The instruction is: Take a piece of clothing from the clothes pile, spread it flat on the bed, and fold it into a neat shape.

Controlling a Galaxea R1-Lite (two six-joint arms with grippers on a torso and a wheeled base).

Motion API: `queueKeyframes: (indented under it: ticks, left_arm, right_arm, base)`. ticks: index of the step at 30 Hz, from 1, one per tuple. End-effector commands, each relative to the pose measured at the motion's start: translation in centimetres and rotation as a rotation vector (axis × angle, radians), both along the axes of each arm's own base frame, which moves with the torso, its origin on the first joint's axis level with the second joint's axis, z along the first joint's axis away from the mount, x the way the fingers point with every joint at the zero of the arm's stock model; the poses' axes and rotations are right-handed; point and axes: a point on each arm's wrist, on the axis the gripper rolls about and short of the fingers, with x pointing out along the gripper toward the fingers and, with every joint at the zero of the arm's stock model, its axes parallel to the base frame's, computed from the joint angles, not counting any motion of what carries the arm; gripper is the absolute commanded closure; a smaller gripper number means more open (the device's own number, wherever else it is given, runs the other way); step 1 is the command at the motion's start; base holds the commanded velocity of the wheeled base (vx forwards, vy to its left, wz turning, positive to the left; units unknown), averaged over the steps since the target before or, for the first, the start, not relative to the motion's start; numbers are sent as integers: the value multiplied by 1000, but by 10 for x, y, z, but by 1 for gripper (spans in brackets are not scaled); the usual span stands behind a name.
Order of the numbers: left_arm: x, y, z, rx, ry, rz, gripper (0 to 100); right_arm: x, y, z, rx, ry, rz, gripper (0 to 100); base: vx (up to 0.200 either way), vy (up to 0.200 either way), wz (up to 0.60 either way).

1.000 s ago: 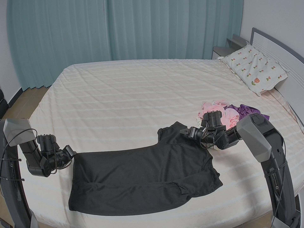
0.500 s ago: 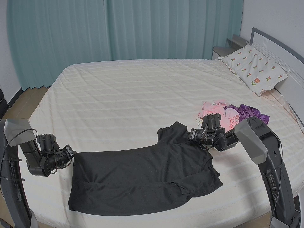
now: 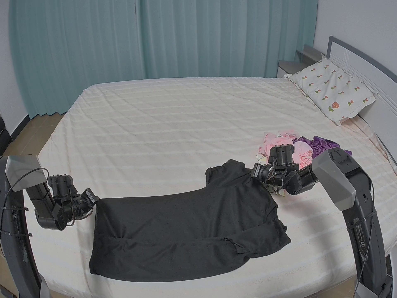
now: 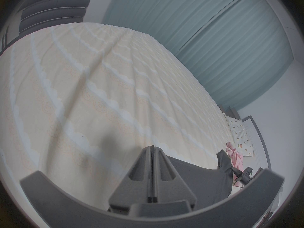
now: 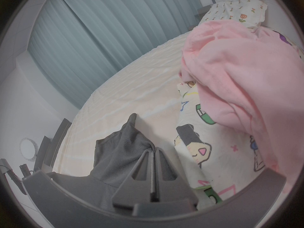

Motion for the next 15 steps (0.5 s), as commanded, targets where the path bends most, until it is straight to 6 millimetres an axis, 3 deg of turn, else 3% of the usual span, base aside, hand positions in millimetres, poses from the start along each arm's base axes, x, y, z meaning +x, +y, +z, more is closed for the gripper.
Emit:
queueKeyframes:
  ticks: [1,6,15]
  left_arm:
    - [1,3,3,6,-17,8,100]
    - [4,5,7,33,-43,36,100]
    - [6,4,14,54,-64,45,100]
  right_arm:
    - [-6,-3,14,36,-24,-17,100]
    - [-12,-11,12,54,-83,-32,100]
    - [-20,-31,32,74,-106,-64,100]
  base:
    - [0,0,0]
    - [0,0,0]
    - [0,0,0]
